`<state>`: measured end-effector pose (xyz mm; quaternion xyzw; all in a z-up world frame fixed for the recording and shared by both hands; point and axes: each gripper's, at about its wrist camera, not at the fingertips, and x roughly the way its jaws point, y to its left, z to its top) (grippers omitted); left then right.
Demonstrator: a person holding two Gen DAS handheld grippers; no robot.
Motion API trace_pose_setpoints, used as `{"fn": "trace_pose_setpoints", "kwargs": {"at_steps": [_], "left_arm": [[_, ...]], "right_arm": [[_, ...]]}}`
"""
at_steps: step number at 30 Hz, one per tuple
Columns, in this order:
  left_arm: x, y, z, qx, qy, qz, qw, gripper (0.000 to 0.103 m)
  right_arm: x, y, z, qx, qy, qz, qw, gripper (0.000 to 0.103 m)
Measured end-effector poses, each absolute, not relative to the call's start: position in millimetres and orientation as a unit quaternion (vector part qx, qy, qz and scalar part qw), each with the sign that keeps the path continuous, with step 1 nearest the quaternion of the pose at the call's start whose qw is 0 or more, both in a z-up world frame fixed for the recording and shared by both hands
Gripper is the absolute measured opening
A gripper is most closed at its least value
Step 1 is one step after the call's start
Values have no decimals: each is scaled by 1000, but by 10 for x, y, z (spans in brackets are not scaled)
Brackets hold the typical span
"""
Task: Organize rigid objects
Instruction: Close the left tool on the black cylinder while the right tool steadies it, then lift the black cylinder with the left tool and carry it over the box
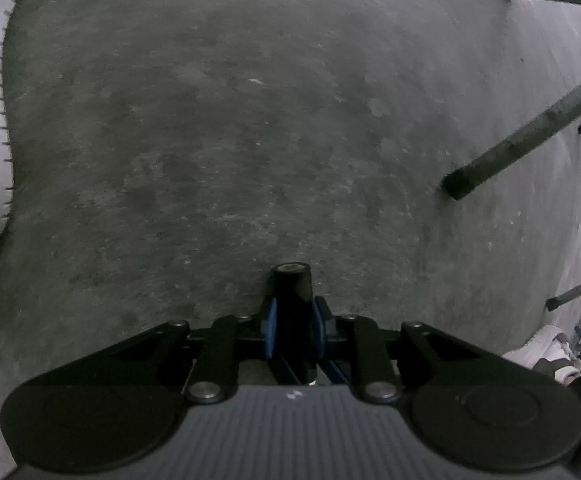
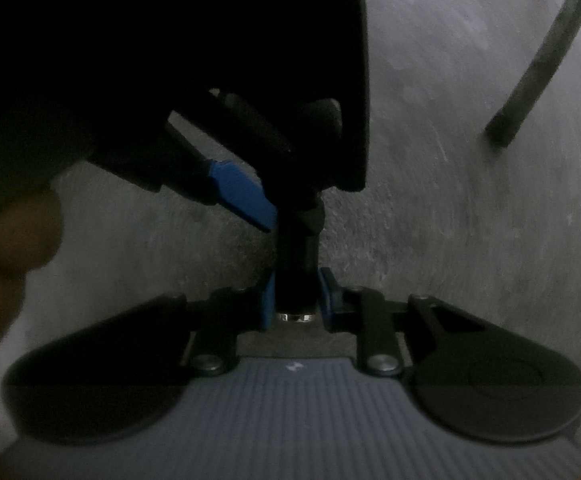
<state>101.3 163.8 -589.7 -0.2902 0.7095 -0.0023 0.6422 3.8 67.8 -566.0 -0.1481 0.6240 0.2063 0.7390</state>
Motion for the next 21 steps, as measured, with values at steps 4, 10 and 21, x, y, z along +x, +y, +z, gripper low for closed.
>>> {"fn": "trace_pose_setpoints", "kwargs": {"at_steps": [4, 10, 21], "left_arm": [[968, 1783, -5752, -289, 705, 15, 647, 17], [978, 2061, -5276, -282, 676, 33, 680, 0], [868, 2492, -4044, -292, 601, 40, 743, 0]], "right_arm": [[-33, 811, -5539, -155, 615, 224, 741, 20], [-74, 1051, -5187, -147, 579, 260, 759, 20], [-208, 1529, -4119, -152, 475, 324, 804, 20]]}}
